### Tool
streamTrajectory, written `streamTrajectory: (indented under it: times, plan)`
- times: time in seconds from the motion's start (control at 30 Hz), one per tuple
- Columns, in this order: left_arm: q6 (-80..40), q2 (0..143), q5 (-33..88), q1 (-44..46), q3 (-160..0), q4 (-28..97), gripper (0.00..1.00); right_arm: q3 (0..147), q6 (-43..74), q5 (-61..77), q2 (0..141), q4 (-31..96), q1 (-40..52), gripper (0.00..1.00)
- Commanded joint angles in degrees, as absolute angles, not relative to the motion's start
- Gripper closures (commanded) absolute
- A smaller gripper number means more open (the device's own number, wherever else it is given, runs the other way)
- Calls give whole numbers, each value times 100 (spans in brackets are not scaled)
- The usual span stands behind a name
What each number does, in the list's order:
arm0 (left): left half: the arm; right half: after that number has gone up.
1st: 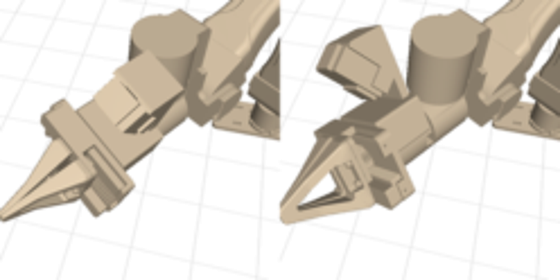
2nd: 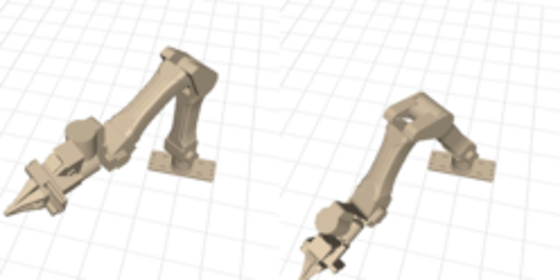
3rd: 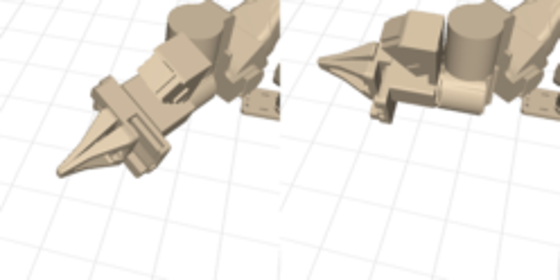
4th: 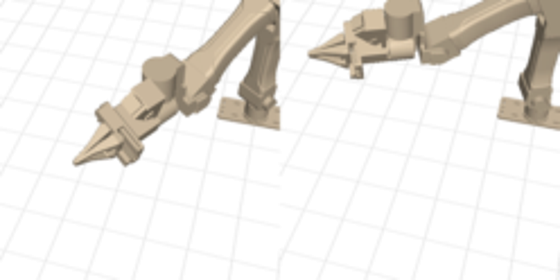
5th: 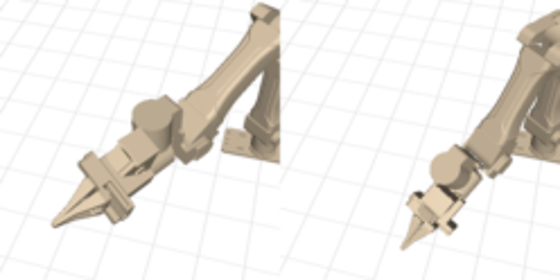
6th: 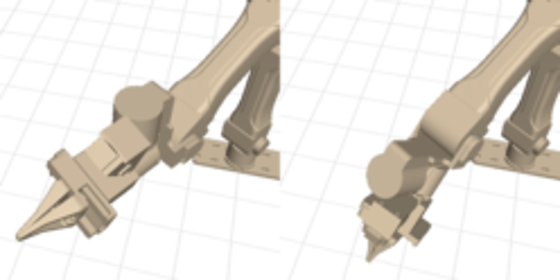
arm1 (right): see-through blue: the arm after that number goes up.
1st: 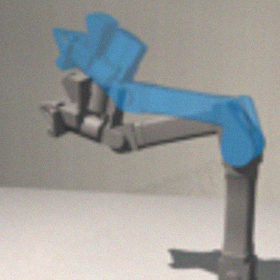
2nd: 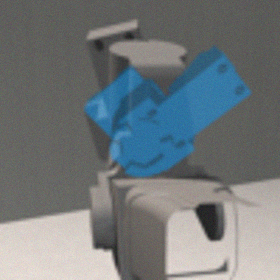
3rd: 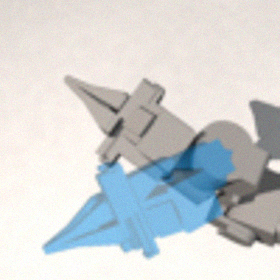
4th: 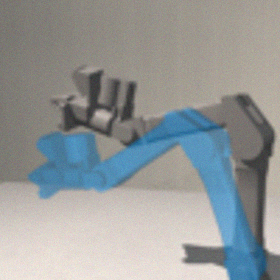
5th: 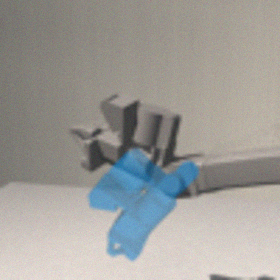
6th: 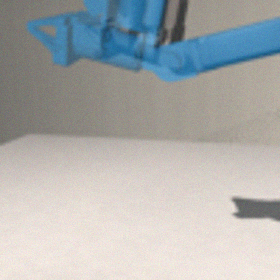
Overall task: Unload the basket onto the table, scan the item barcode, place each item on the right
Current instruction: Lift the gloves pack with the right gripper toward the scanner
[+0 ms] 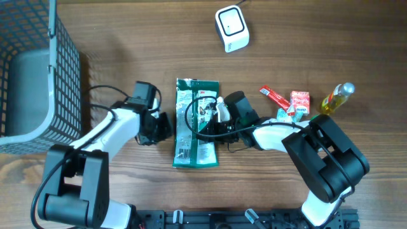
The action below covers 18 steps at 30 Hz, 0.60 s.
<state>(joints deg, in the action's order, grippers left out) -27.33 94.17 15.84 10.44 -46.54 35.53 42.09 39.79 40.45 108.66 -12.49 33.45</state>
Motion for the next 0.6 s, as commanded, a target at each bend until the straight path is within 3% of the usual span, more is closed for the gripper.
streamTrajectory:
  times: [0.0,0.17,0.23,0.27,0.3,0.33,0.37,0.57]
  plan:
    - [-2724,9019,1068,478,-4880,3535,82,4178,3400,4056,10949,-1240,3356,96]
    - [-2132,8495,611,-274,-4888,3170,73,4224,2888,4217,10667,-1105,3345,96]
    - [-1509,8486,607,-353,-4886,3089,71,4604,2235,3732,10195,-102,3345,96]
    - [-1441,8486,591,-351,-4886,3092,60,4818,2043,3428,10022,419,3345,96]
    - [-1435,8486,593,-349,-4886,3096,38,5120,1758,3131,9837,1046,3347,96]
    - [-1435,8486,593,-349,-4886,3103,6,5529,1354,2902,9640,1782,3347,96]
    - [-1435,8486,591,-349,-4886,3122,0,6034,965,2630,9467,2598,3347,96]
    - [-1457,8486,598,-351,-4886,3098,0,8169,-888,1761,9306,5148,3347,96]
